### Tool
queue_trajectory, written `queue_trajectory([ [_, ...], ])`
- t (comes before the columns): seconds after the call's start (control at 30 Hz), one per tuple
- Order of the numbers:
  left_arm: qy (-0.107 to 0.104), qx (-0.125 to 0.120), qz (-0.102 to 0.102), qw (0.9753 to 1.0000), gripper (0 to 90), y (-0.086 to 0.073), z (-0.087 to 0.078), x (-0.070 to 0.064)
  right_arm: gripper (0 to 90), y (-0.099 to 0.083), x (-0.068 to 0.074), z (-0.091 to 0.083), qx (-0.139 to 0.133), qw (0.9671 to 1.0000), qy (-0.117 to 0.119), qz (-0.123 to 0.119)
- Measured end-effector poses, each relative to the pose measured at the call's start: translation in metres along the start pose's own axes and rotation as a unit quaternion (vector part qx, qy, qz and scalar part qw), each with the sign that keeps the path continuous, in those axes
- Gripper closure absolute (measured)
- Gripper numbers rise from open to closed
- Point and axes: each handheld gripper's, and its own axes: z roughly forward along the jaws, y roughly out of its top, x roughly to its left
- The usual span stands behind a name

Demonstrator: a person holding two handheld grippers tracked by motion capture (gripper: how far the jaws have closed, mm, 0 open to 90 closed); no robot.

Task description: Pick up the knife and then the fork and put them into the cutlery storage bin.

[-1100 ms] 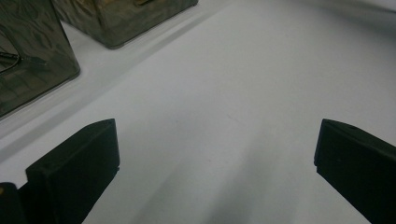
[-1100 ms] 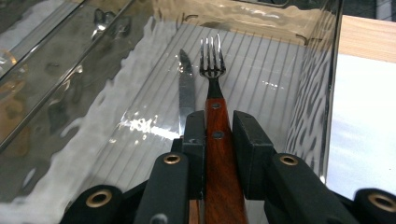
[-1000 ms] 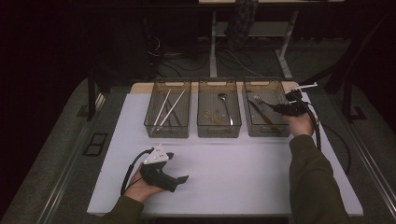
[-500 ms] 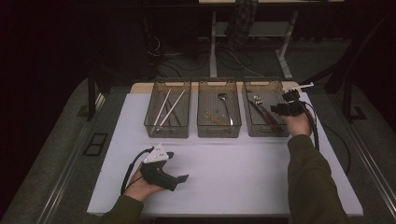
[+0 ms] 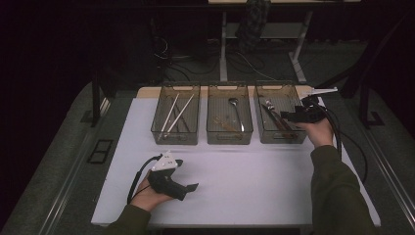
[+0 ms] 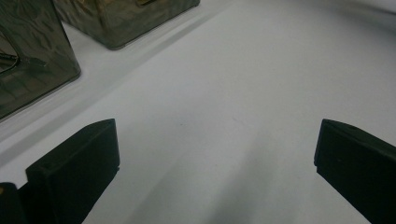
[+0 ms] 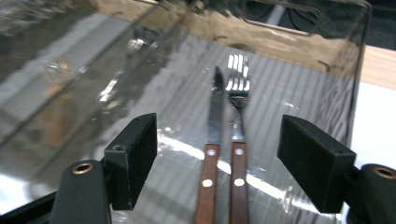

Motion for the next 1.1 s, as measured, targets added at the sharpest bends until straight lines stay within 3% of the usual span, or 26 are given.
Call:
queue_trajectory([
  [0.27,0.004,-0.003,0.001,1.0000,0.0,0.001,0.001,0.000,20.6,-0.008,0.011,-0.019,-0.020,0.9985,0.047,-0.017],
  [0.47,0.002,-0.004,0.000,1.0000,0.0,0.001,0.000,0.001,18.9,-0.020,0.026,-0.030,-0.035,0.9960,0.065,-0.050],
  [0.8,0.000,-0.007,0.003,1.0000,0.0,0.001,-0.003,-0.001,17.2,-0.043,0.058,-0.046,-0.063,0.9906,0.095,-0.077],
  [1.1,0.002,-0.010,0.003,0.9999,0.0,0.001,-0.006,-0.001,17.1,-0.071,0.079,-0.059,-0.083,0.9855,0.128,-0.075],
])
